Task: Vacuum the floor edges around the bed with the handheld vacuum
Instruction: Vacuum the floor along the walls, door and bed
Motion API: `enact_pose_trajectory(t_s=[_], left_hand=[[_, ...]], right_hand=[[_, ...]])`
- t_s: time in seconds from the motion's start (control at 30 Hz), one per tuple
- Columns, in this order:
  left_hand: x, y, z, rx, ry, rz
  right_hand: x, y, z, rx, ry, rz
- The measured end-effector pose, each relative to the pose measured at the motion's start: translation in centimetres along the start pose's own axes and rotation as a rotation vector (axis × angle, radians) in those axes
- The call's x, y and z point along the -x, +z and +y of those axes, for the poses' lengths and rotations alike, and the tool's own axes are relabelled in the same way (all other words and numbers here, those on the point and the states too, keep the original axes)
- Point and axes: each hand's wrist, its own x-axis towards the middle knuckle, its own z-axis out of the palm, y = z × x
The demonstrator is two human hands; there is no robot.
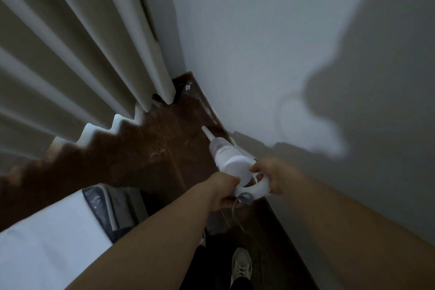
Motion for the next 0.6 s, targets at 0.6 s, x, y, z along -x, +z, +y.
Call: enact_pose_trajectory(t_s=[0.6], left_hand=[[3.4,-2.5,3.0,-0.018,-0.015,-0.082]], right_hand=[[3.1,1.1,-2.7,-0.053,-0.031,0.084]])
